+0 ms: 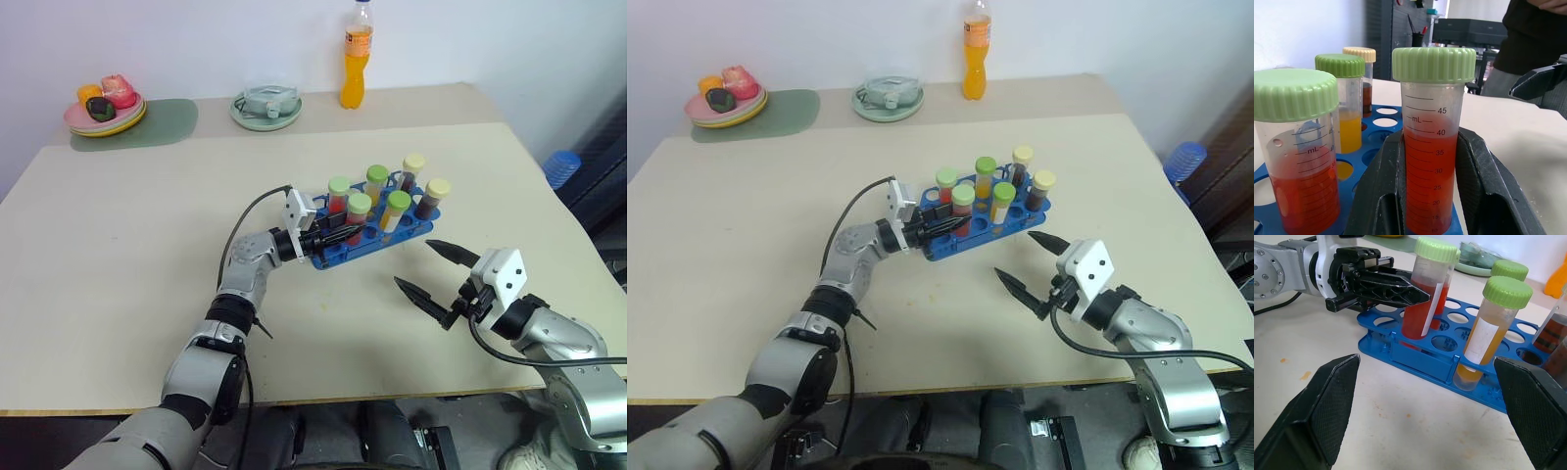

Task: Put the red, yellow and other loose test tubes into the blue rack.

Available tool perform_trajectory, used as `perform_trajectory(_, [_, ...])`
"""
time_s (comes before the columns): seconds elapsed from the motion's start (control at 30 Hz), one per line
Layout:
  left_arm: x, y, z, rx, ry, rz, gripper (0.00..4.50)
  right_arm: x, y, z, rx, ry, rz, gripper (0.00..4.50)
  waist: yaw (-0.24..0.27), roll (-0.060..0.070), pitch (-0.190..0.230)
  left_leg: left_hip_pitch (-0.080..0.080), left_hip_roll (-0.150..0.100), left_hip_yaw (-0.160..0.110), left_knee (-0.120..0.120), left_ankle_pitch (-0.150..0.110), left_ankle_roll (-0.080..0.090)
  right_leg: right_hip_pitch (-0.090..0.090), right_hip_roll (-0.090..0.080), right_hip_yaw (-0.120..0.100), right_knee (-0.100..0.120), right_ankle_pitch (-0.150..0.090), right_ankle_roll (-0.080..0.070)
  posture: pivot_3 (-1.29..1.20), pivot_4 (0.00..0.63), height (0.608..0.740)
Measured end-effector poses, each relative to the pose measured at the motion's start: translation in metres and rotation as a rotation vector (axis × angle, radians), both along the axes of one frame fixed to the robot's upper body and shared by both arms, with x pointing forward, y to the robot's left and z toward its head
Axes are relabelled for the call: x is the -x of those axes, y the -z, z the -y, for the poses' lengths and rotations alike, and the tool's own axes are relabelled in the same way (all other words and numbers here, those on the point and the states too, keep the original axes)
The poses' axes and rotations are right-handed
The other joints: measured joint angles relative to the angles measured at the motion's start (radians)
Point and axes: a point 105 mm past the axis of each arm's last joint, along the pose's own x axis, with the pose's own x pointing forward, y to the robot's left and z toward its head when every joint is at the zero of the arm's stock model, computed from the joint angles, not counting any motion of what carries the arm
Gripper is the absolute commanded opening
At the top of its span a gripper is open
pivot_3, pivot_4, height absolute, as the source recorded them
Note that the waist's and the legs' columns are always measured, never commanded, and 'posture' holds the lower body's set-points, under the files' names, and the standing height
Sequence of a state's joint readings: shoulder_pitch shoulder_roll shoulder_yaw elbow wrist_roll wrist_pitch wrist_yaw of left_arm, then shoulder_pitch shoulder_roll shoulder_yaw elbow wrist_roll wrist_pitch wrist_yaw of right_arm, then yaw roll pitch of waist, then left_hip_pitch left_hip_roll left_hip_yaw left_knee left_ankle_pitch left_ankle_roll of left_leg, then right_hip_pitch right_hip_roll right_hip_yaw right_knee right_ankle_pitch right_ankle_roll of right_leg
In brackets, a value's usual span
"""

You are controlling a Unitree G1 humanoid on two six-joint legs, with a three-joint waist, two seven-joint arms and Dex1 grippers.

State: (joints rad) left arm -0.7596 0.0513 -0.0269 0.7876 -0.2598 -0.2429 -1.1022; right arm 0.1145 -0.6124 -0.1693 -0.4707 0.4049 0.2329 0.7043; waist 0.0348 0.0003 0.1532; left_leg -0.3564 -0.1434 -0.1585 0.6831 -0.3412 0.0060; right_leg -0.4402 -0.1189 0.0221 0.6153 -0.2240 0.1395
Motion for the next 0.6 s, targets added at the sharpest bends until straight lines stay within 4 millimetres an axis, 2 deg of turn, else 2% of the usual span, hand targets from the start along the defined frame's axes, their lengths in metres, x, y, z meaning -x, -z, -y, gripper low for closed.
perform_trajectory(0.23, [0.0006, 0.0007, 0.0008, -0.001, 0.006, -0.004, 0.79, -0.0001, -0.0001, -0.0001, -0.001, 0.0, 0.001, 4.5, 0.001, 0.0, 0.0, 0.0, 0.0, 0.0, 0.0, 0.0, 0.0, 0.0, 0.0, 0.0, 0.0, 0.0, 0.0, 0.0, 0.15, 0.74])
perform_trajectory(0.3, [0.0006, 0.0005, 0.001, 0.006, 0.008, -0.01, 1.85, -0.0002, -0.0001, -0.0001, -0.002, 0.001, 0.001, 4.5, 0.001, 0.0, 0.0, 0.0, 0.0, 0.0, 0.0, 0.0, 0.0, 0.0, 0.0, 0.0, 0.0, 0.0, 0.0, 0.0, 0.15, 0.74])
perform_trajectory(0.33, [0.0014, 0.0007, 0.002, 0.008, 0.015, -0.014, 2.19, -0.0002, -0.0001, -0.0001, -0.002, 0.001, 0.001, 4.5, 0.002, 0.0, 0.0, 0.0, 0.0, 0.0, 0.0, 0.0, 0.0, 0.0, 0.0, 0.0, 0.0, 0.0, 0.0, 0.0, 0.15, 0.74])
perform_trajectory(0.47, [-0.0012, 0.0006, 0.0032, 0.005, -0.012, -0.019, 4.16, 0.0003, 0.0007, 0.0001, -0.003, 0.002, -0.003, 4.5, 0.004, 0.0, 0.0, 0.0, 0.0, 0.0, 0.0, 0.0, 0.0, 0.0, 0.0, 0.0, 0.0, 0.0, 0.0, 0.0, 0.15, 0.74])
perform_trajectory(0.5, [-0.0031, 0.0001, 0.0021, -0.002, -0.031, -0.014, 4.47, 0.0004, 0.001, 0.0001, -0.003, 0.002, -0.004, 4.5, 0.004, 0.0, 0.0, 0.0, 0.0, 0.0, 0.0, 0.0, 0.0, 0.0, 0.0, 0.0, 0.0, 0.0, 0.0, 0.0, 0.15, 0.74])
perform_trajectory(0.6, [-0.0044, -0.004, 0.0002, -0.015, -0.055, 0.0, 4.47, 0.001, 0.0017, 0.0001, -0.002, 0.0, -0.007, 4.5, 0.004, 0.0, 0.0, 0.0, 0.0, 0.0, 0.001, 0.0, 0.0, 0.0, 0.0, 0.0, 0.0, 0.0, 0.0, 0.0, 0.15, 0.74])
